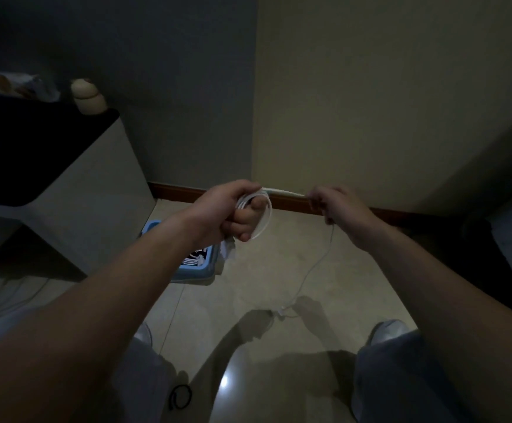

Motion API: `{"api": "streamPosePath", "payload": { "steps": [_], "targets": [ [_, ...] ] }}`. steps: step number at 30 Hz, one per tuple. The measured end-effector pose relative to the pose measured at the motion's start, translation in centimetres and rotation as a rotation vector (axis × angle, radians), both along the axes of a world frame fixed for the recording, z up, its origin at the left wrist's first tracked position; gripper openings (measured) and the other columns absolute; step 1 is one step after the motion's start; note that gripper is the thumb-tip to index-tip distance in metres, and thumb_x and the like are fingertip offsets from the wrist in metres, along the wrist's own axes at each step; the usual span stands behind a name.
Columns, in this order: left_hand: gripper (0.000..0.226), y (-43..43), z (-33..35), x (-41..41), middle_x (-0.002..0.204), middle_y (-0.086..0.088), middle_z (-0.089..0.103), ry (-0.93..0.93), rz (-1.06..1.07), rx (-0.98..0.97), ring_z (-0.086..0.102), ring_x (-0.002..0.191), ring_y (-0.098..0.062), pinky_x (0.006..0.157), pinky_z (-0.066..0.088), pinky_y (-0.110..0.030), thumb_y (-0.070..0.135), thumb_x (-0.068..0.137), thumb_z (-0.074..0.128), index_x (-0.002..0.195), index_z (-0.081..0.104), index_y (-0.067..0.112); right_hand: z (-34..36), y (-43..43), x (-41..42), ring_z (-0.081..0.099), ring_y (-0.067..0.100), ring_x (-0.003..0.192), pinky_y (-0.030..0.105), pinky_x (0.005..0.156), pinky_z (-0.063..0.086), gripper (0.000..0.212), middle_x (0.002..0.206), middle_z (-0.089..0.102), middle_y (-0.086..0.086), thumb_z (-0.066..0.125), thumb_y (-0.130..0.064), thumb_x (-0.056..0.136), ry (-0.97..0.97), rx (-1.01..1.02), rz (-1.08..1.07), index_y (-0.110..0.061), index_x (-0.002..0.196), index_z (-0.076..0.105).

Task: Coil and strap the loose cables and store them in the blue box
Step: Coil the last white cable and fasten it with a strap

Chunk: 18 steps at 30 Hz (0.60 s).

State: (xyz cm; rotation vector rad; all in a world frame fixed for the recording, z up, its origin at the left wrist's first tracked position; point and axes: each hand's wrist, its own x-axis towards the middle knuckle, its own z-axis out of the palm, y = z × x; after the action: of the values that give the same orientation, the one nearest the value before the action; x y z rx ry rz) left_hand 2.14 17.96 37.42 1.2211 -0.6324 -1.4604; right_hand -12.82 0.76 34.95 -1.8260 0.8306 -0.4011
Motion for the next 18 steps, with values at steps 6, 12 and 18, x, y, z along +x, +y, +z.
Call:
{"api": "streamPosePath", "payload": {
  "steps": [6, 12, 18],
  "targets": [
    [0.036, 0.2, 0.4, -0.9, 0.049, 0.008, 0.016, 0.380, 0.073, -0.186, 0.014, 0.040, -0.010, 0.051, 0.042, -0.024, 0.037, 0.099, 0.036, 0.070, 0.050, 0.021, 0.0, 3.3, 0.3, 0.039, 0.011, 0.047, 0.029, 0.056, 0.039, 0.033, 0.057, 0.044, -0.005, 0.046, -0.022, 0.096, 0.181, 0.092, 0.354, -0.016, 0.068, 0.065],
    [0.037, 0.0, -0.5, 0.8, 0.073, 0.000, 0.055, 0.441, 0.428, -0.294, 0.048, 0.057, -0.012, 0.063, 0.049, -0.027, 0.049, 0.099, 0.047, 0.086, 0.053, 0.015, 0.2, 6.0, 0.5, 0.041, 0.012, 0.051, 0.032, 0.052, 0.048, 0.023, 0.064, 0.044, 0.002, 0.044, -0.016, 0.103, 0.195, -0.003, 0.460, -0.016, 0.105, 0.067],
    [0.071, -0.4, -0.9, 1.2, 0.110, -0.020, 0.073, 0.168, 0.528, -0.195, 0.074, 0.092, -0.033, 0.094, 0.049, -0.044, 0.063, 0.095, 0.041, 0.129, 0.041, 0.001, 0.9, 6.3, 0.3, 0.045, 0.009, 0.052, 0.033, 0.054, 0.045, 0.026, 0.057, 0.049, -0.008, 0.052, -0.017, 0.101, 0.148, -0.084, 0.480, -0.019, 0.118, 0.072]
  ]
}}
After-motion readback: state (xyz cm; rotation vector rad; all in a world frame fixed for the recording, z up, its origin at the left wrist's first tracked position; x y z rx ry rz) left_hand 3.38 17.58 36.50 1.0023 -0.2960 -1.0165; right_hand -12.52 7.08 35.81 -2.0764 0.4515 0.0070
